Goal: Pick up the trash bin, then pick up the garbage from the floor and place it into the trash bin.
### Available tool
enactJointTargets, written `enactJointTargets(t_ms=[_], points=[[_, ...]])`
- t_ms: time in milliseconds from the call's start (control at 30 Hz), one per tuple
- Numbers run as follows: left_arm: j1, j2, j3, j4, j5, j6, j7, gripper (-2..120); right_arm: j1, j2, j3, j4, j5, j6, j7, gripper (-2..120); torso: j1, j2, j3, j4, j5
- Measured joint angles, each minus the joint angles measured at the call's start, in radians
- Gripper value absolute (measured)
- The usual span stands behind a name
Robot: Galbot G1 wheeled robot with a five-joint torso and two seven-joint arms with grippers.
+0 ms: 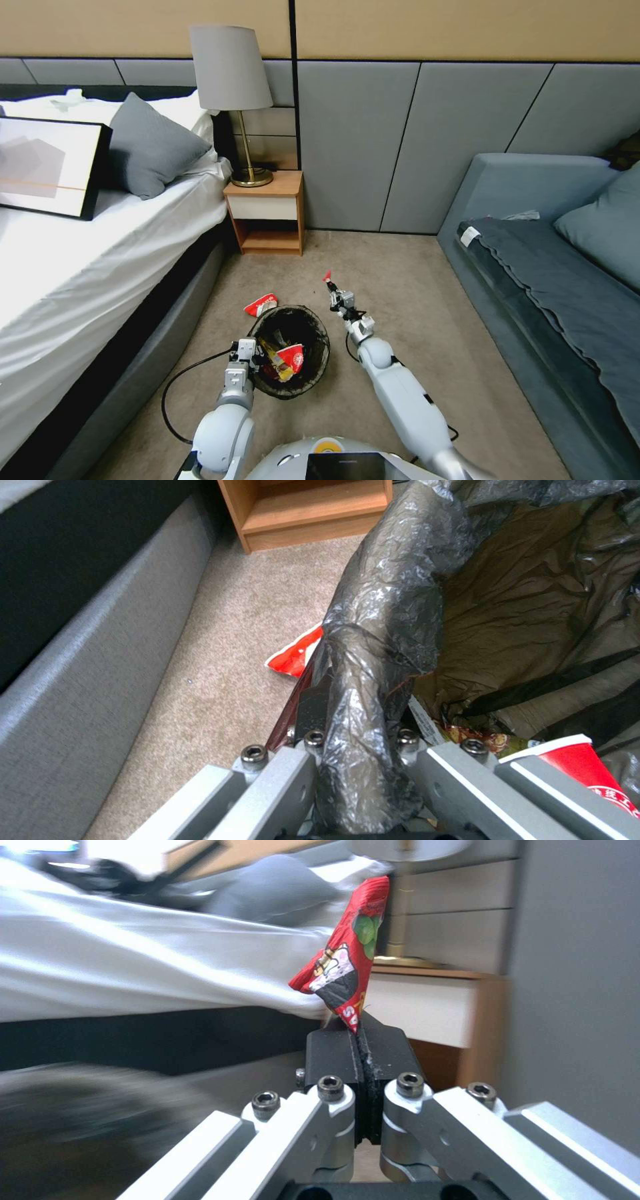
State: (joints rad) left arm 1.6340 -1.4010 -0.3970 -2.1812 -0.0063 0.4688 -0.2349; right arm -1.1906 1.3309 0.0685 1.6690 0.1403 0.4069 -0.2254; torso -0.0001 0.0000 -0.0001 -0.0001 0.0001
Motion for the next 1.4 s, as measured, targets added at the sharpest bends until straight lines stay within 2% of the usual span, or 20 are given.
enactJointTargets(t_ms=[100, 367, 600, 1033, 1067, 1167, 1200, 1333, 1367, 1400], points=[[-0.006, 0.002, -0.002, 0.000, -0.004, 0.005, 0.000, 0, -0.063, -0.046, -0.063, 0.053, -0.018, 0.002, 0.022, 0, 0.000, 0.000, 0.000, 0.0001, 0.0000], [-0.013, 0.003, -0.003, -0.005, -0.008, 0.010, 0.001, 0, -0.158, -0.102, -0.118, 0.092, -0.059, 0.027, 0.028, 0, 0.000, 0.000, 0.000, -0.0001, -0.0002], [-0.016, 0.002, -0.003, -0.009, -0.010, 0.016, 0.001, 0, -0.169, -0.096, -0.132, 0.049, -0.085, 0.058, 0.027, 0, 0.000, 0.000, 0.000, 0.0000, 0.0000], [-0.012, -0.001, -0.004, -0.013, -0.010, 0.017, 0.001, 0, -0.136, -0.068, -0.130, 0.001, -0.097, 0.057, 0.035, 0, 0.000, 0.000, 0.000, 0.0001, -0.0002], [-0.012, -0.001, -0.004, -0.013, -0.010, 0.017, 0.001, 0, -0.132, -0.064, -0.130, -0.004, -0.101, 0.058, 0.040, 9, 0.000, 0.000, 0.000, 0.0001, -0.0002], [-0.012, -0.001, -0.004, -0.013, -0.009, 0.017, 0.001, 0, -0.130, -0.061, -0.129, -0.008, -0.103, 0.058, 0.043, 14, 0.000, 0.000, 0.000, 0.0001, -0.0002], [-0.012, -0.002, -0.004, -0.013, -0.009, 0.017, 0.001, 0, -0.128, -0.059, -0.129, -0.009, -0.103, 0.058, 0.045, 22, 0.000, 0.000, 0.000, 0.0001, -0.0002], [-0.012, -0.002, -0.003, -0.013, -0.009, 0.017, 0.001, 0, -0.127, -0.057, -0.128, -0.011, -0.104, 0.058, 0.046, 32, 0.000, 0.000, 0.000, 0.0001, -0.0001], [-0.010, -0.002, -0.002, -0.015, -0.008, 0.017, 0.001, 0, -0.117, -0.061, -0.131, -0.014, -0.104, 0.058, 0.052, 41, 0.000, 0.000, 0.000, 0.0001, -0.0001], [-0.010, -0.002, -0.002, -0.015, -0.008, 0.017, 0.001, 0, -0.117, -0.061, -0.131, -0.014, -0.104, 0.058, 0.052, 41, 0.000, 0.000, 0.000, 0.0001, -0.0001]])
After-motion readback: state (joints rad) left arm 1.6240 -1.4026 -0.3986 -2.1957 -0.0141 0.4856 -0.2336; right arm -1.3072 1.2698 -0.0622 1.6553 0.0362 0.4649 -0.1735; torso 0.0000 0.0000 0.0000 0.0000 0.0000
